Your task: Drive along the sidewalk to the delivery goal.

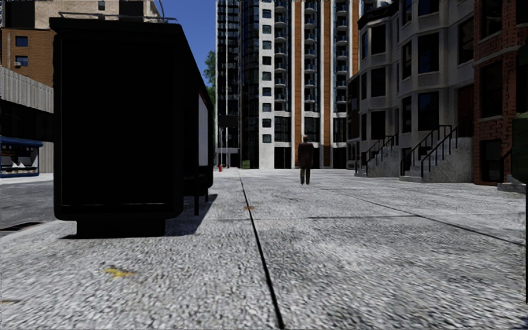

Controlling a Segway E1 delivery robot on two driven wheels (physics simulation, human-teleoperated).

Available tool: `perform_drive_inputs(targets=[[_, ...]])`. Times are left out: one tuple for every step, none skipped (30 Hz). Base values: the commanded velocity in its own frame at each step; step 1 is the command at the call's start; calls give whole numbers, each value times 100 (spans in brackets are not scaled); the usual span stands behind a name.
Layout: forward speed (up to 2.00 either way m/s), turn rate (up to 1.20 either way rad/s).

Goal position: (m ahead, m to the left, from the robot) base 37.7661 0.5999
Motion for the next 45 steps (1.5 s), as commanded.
perform_drive_inputs(targets=[[150,0],[150,0],[150,0],[150,0],[150,0],[150,0],[150,0],[150,0],[150,0],[150,0],[150,0],[150,0],[150,0],[150,0],[150,0],[150,0],[150,0],[150,0],[150,0],[150,0],[150,0],[150,0],[150,0],[150,0],[150,0],[150,0],[150,0],[150,0],[150,0],[150,0],[150,0],[150,0],[150,0],[150,0],[150,0],[150,0],[150,0],[150,0],[150,0],[150,0],[150,0],[150,0],[150,0],[150,0],[150,0]])
